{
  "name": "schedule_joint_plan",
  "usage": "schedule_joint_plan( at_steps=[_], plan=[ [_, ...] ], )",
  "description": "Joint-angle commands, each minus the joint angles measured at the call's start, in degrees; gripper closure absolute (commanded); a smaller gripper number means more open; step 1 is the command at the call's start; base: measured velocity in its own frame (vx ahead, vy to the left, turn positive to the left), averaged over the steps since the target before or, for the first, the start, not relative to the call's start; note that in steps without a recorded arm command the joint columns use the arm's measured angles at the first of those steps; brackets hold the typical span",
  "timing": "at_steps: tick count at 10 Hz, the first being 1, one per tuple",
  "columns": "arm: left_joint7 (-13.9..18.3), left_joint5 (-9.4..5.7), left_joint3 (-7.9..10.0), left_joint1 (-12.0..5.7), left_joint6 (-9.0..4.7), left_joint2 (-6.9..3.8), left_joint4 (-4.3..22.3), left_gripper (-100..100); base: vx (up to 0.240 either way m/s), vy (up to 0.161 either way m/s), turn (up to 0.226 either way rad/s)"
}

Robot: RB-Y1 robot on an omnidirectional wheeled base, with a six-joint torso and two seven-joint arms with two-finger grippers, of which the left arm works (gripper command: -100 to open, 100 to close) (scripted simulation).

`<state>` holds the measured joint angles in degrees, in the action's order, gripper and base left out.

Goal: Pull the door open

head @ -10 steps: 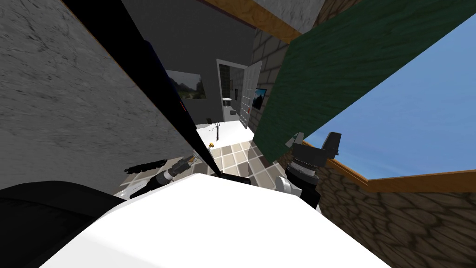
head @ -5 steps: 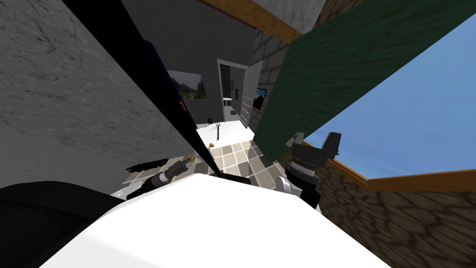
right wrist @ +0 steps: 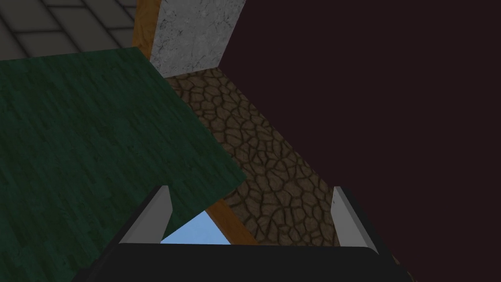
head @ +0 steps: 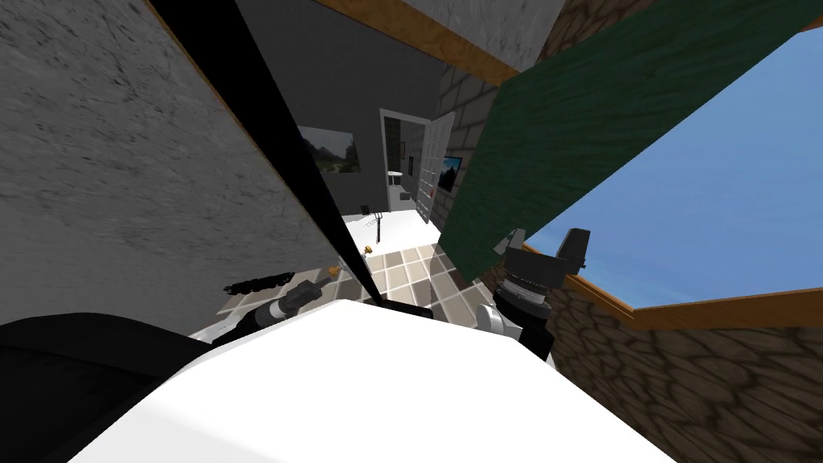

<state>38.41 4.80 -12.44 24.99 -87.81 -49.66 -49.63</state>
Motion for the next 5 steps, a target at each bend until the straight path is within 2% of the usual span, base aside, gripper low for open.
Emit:
schedule_joint_plan(
  at_steps=[1,3,4,5],
  plan=[
    [-0.18,0.2,-0.14,0.07,-0.66,-0.06,0.62,-100,0.049,-0.058,0.201],
    [-0.57,0.64,-0.46,0.22,-2.34,-0.18,2.0,-100,0.055,-0.066,0.226],
    [-0.75,0.84,-0.61,0.28,-3.22,-0.24,2.64,-100,0.01,-0.035,0.23],
    [-0.84,0.94,-0.68,0.32,-3.69,-0.26,2.95,-100,-0.033,0.01,0.13]
  ],
)
